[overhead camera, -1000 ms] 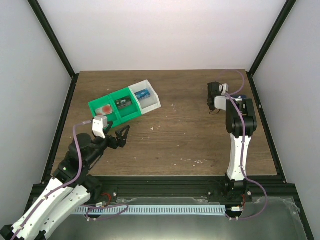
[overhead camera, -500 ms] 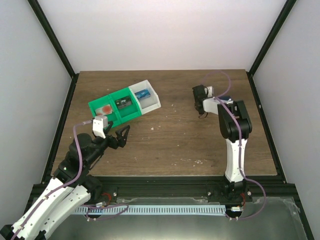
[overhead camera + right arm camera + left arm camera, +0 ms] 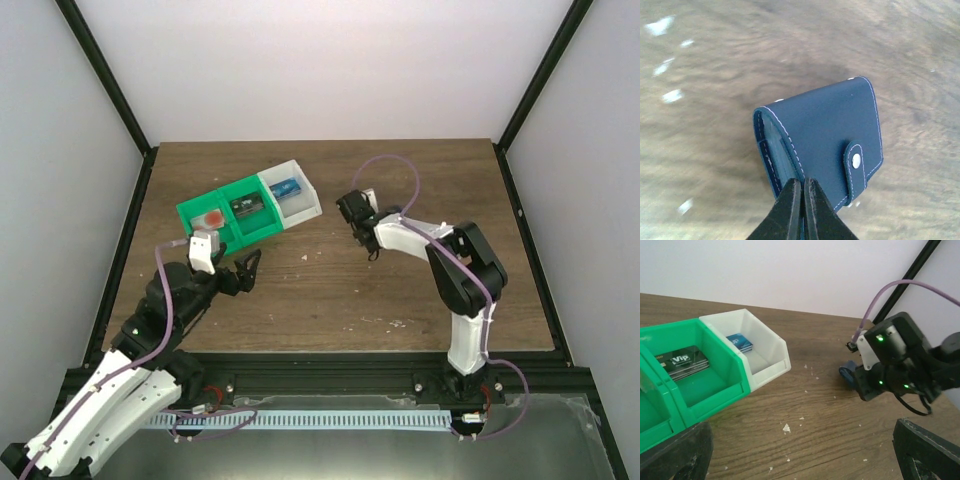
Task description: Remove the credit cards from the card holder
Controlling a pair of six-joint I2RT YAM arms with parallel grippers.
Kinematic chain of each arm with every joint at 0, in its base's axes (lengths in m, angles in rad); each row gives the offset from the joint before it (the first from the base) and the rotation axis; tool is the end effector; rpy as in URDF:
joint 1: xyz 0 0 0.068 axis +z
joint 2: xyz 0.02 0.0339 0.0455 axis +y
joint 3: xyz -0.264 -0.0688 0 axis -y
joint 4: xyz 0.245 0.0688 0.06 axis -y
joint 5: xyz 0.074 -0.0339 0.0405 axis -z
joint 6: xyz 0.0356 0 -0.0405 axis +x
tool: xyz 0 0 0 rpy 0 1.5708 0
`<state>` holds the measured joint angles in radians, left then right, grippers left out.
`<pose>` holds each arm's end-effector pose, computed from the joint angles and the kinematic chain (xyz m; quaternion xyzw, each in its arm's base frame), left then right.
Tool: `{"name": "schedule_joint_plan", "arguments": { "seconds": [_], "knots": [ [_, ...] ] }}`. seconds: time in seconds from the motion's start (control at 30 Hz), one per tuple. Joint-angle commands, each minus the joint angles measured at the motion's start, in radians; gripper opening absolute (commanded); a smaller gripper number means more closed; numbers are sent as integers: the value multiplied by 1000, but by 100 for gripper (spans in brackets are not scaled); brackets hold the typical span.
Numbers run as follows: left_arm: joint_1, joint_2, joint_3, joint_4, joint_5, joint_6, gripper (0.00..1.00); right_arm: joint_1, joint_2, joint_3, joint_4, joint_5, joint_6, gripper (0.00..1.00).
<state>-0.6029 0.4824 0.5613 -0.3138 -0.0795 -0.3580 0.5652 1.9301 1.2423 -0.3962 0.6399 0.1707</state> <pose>0.1104 -0.0726 0.2896 0.0714 0.7816 -0.2584 0.5632 0.3392 0.1900 0.1608 -0.1062 0.9183 -0.2025 0.3233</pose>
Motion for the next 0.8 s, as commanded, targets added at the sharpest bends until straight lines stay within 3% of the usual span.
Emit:
{"name": "schedule_joint_plan", "arguments": {
  "seconds": [0.0,0.3,0.77],
  "knots": [
    [6,9,18,-18,-35,-3,100,81,-92,-53,-51,-89,65,0],
    [30,33,44,-61,-56,-22,100,323,-225,-208,15,-206,77,1],
    [40,-58,49,-85,-145,-44,100,638,-294,-362,110,-228,43,0]
  ]
}}
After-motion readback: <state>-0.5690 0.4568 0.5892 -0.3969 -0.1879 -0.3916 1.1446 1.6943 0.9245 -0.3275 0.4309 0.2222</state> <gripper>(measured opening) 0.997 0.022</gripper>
